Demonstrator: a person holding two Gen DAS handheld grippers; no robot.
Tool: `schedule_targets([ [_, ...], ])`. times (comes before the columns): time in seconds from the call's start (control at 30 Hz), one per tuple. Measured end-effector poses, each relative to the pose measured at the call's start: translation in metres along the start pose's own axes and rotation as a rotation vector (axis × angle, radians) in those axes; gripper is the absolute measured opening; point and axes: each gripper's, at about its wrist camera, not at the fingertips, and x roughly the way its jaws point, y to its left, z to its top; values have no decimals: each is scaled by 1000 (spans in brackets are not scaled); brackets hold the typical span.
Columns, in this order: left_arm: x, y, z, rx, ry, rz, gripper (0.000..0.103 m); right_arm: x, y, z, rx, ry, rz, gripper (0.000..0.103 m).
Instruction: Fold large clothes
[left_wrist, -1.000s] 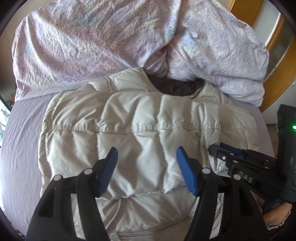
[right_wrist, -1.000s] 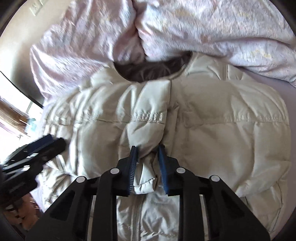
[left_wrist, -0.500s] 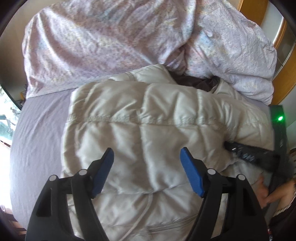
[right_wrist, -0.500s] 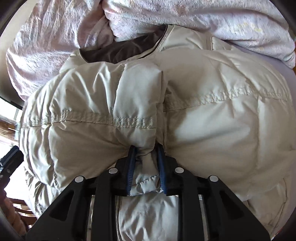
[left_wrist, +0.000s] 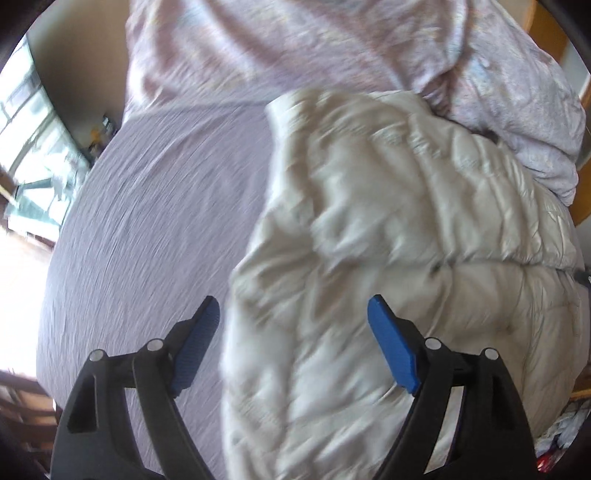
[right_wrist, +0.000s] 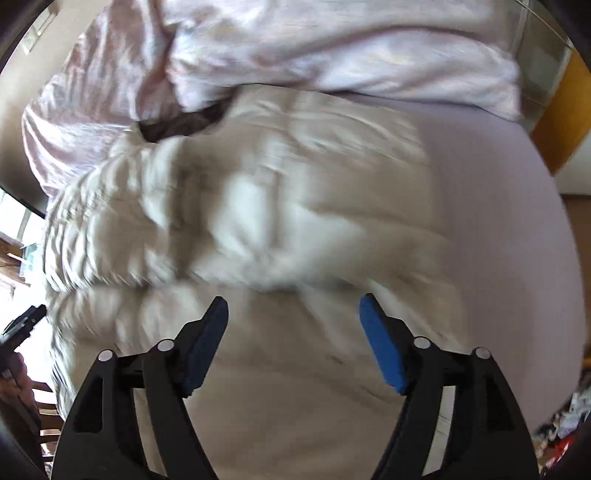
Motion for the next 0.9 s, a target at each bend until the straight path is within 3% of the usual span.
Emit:
schedule_targets([
  [0.17,-5,38,-43,-80,40,-76,82,-13,-77,-50,116,95,67,75],
  [0.33,-9,46,-78,-104,76,-167,80,-14,-132,-94,233,165,159,75],
  [0.47,-4,42,-99,-137,107,-217,78,-8,-152,-117,302,196,199,75],
  [0.57,-5,38,-109,-151,91,-223,74,-3,-158,-130,328,220,282,75],
  [0.67,-8,36,-117,-165,92,-250,63,-1,-153,-136,312,227,346,75],
  [0.87,-16,32,-125,-179,87,-275,42,5,-140,-143,276,270,436,51],
  [0.9,-18,31,-127,-182,85,-279,37,4,-139,-146,267,275,444,39],
])
